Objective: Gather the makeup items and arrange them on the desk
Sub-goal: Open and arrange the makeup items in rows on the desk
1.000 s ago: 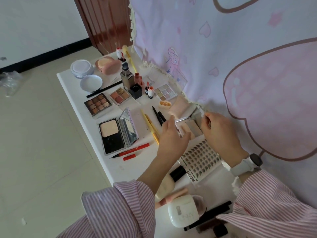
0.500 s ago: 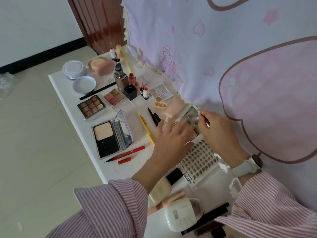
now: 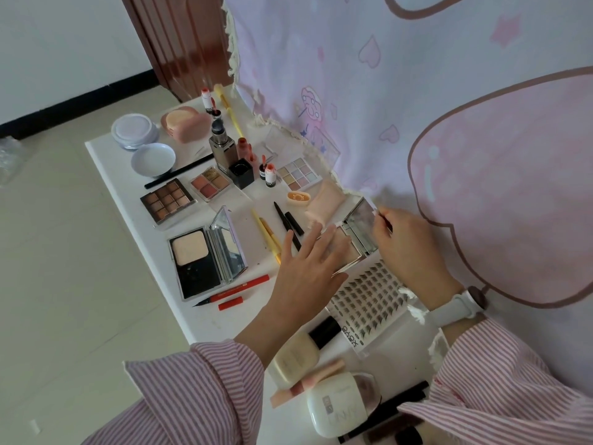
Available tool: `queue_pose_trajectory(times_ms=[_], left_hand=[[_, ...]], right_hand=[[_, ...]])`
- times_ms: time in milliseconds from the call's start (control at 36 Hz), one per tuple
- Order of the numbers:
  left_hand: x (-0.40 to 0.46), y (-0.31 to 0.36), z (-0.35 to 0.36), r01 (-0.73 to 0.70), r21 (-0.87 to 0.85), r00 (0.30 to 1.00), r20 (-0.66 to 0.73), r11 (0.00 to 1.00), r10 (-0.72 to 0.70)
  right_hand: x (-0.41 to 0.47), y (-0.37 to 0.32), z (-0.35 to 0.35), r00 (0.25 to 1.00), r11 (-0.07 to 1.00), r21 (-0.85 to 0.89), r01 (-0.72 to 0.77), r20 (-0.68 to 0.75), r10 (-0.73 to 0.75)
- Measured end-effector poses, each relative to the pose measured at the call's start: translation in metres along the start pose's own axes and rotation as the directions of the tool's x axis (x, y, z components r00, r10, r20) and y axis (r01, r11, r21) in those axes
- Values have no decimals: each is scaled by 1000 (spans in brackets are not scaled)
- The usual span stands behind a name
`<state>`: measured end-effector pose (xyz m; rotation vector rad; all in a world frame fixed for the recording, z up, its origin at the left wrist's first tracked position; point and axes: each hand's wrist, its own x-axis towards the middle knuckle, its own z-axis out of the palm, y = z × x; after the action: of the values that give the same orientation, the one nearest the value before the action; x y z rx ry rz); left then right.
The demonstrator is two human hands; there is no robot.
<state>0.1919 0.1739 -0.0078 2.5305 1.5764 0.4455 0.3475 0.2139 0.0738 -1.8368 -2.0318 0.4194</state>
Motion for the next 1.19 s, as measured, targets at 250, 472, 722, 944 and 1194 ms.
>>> queue_pose_trajectory(times_ms=[250,472,722,944,1194], left_hand=[[2,2,0,42,2,999,24,999,-42],[3,0,1,61,34,996,55,998,-63],[6,-1,-5,72,13,993,95,997,-73],[-25,-3,-37,193,-172,980,-10,966,-198],[-118,5,-51,374,-357,923,56,856,-380]], right_hand=[[14,12,16,998,990,-130,-58,19,61],[24,17,24,998,994,-93,-51,-44,47],[20,10,25,992,976,-180,-123,15,128],[-38,-17,17,999,989,-141,38,-25,-42],[-106,-10,43,856,903,-148,404,408,-316]])
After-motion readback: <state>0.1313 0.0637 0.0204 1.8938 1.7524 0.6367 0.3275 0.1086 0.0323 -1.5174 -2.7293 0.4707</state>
